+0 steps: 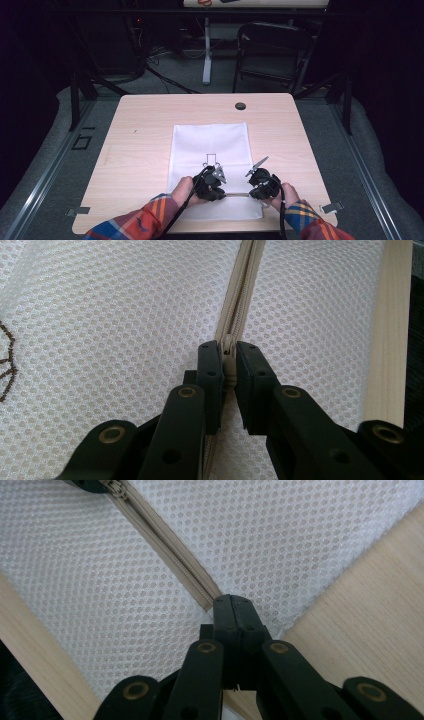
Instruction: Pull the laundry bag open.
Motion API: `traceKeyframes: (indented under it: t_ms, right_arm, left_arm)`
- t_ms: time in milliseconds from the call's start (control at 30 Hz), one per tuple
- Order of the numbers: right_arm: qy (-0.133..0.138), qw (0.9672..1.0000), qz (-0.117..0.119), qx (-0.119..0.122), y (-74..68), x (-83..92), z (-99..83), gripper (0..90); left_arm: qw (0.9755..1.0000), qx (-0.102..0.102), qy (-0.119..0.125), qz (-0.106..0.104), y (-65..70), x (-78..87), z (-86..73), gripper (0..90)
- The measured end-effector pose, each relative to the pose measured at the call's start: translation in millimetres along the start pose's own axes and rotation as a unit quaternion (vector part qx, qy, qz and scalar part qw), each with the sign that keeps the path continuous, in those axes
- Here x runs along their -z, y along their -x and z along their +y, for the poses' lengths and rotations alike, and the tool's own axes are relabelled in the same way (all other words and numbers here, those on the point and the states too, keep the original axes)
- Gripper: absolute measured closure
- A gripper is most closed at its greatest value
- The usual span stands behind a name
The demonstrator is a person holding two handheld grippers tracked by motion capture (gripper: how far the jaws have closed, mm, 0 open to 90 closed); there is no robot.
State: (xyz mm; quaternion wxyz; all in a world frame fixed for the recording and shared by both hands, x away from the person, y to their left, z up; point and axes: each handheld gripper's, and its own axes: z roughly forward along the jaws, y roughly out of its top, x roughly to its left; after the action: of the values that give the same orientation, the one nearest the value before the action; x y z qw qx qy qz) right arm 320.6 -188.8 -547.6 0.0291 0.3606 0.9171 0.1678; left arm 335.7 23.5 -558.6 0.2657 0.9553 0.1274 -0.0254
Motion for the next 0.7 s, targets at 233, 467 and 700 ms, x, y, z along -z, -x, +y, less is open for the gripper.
traceKeyframes:
  t_ms: [233, 467, 700]
  right_arm:
    - [0.017, 0.9998, 0.004, 0.013, -7.1, -3.9, 6.7, 90.0]
    - [0.023, 0.9996, 0.011, 0.015, -5.1, -6.5, 7.1, 90.0]
    - [0.033, 0.9993, 0.005, 0.019, -4.7, -6.4, 7.3, 90.0]
  left_arm:
    - [1.0, 0.002, 0.003, -0.004, -0.8, -0.2, -0.3, 81.4]
    - [0.9999, 0.005, 0.008, -0.011, -2.3, -0.7, -0.7, 81.4]
    - [0.9999, 0.004, 0.007, -0.013, -2.8, -0.8, -0.4, 81.5]
